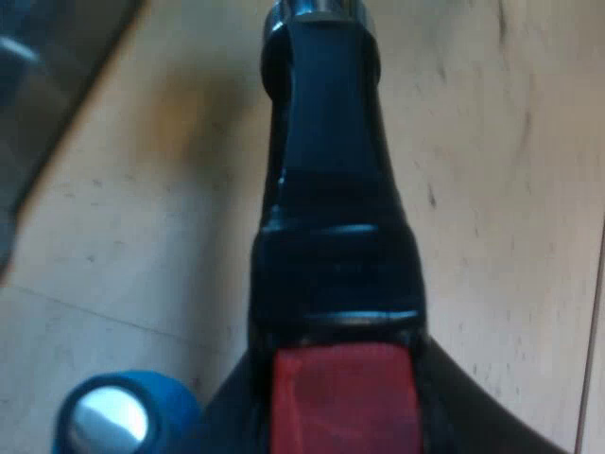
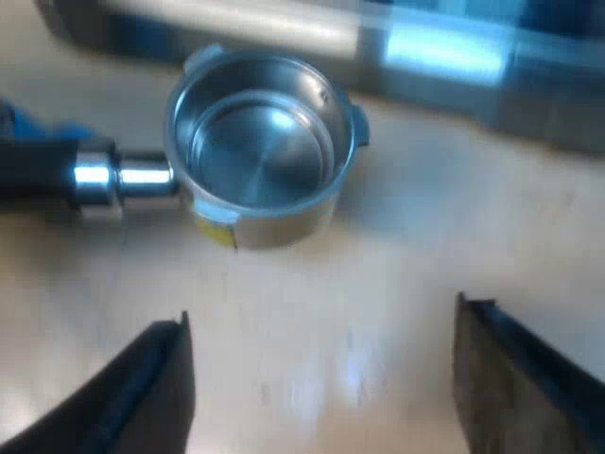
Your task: Put the handle in the coffee machine
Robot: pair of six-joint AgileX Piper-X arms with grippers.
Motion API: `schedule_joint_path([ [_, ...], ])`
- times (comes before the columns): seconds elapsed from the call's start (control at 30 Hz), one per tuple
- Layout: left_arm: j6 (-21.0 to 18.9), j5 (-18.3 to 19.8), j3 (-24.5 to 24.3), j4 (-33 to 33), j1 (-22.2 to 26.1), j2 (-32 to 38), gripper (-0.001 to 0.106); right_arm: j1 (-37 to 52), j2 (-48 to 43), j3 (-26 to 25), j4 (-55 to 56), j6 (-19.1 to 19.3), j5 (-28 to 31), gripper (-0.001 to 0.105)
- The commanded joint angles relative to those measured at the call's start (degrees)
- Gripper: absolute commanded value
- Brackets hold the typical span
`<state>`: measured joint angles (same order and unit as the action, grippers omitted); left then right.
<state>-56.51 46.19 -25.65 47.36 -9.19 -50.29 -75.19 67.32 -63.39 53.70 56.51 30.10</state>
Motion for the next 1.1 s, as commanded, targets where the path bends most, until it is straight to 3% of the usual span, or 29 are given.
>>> schedule_joint_path([
  [0.03,-0.2,5.8,-1.1,-0.2,2.6,0.8,0.0,-3.8,0.0,-0.4,-4.5,1.2,13.7,0.057],
  [0.23,0.1,5.7,-2.2,0.2,5.8,0.8,0.0,-9.5,1.6,2.2,-12.9,4.2,27.3,0.057],
  [0.43,0.0,5.7,-2.2,-1.5,10.3,0.8,0.0,-9.6,4.6,5.0,-18.5,4.2,29.4,0.057],
  [0.7,0.1,5.6,-2.2,-3.7,13.9,0.8,0.0,-9.6,7.6,5.0,-23.1,4.2,29.4,0.057],
  [0.83,-0.1,5.6,-2.2,-4.2,13.9,0.8,0.0,-9.6,8.9,5.0,-27.1,7.5,30.1,0.057],
  [0.87,-0.1,5.6,-2.2,-4.2,13.9,0.8,0.0,-9.6,10.1,5.0,-30.4,11.1,33.2,0.057],
  [1.1,-0.1,5.0,-2.2,-5.9,13.9,0.8,0.0,-9.6,14.8,5.0,-39.5,12.1,39.4,0.057],
])
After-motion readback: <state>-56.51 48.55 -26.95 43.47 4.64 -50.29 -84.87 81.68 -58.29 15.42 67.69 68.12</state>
